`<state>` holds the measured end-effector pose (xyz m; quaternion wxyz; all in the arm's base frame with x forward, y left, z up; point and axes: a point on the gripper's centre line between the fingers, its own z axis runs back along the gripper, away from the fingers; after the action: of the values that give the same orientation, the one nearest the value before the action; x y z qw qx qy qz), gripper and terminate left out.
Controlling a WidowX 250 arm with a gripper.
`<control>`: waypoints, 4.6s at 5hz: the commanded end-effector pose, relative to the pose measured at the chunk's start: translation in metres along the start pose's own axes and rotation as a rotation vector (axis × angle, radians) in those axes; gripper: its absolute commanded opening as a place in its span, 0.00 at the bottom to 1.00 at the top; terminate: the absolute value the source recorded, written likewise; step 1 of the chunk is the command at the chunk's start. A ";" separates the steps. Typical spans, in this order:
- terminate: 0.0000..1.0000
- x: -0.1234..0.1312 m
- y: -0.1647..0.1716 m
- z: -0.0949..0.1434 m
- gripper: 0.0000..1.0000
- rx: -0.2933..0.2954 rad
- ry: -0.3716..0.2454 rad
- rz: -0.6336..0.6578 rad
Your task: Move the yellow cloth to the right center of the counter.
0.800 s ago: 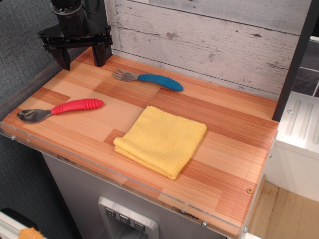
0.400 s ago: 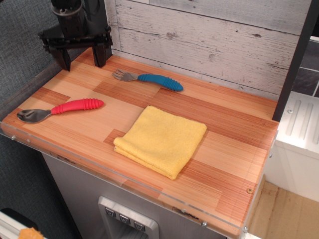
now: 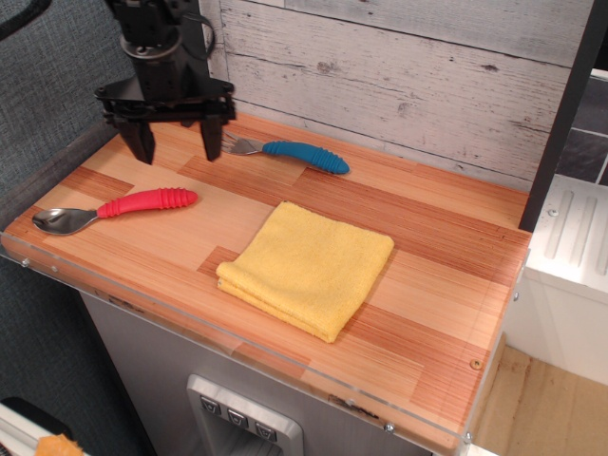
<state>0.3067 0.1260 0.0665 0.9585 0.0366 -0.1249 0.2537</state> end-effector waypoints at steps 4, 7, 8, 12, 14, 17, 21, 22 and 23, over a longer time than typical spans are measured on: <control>0.00 -0.060 -0.091 -0.006 0.00 -0.141 0.046 -0.407; 0.00 -0.086 -0.102 -0.032 0.00 -0.153 0.057 -0.445; 0.00 -0.094 -0.104 -0.036 0.00 -0.118 0.057 -0.322; 0.00 -0.111 -0.167 -0.028 0.00 -0.017 0.031 0.583; 0.00 -0.105 -0.197 -0.032 0.00 0.011 0.075 0.913; 0.00 -0.095 -0.210 -0.046 0.00 0.086 0.056 1.132; 0.00 -0.073 -0.202 -0.022 1.00 -0.007 0.043 1.098; 0.00 -0.066 -0.202 -0.010 1.00 -0.040 0.013 1.105; 0.00 -0.060 -0.203 0.002 1.00 -0.048 0.002 1.106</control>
<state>0.3446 -0.0801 0.0240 0.6891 -0.0252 -0.1124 0.7154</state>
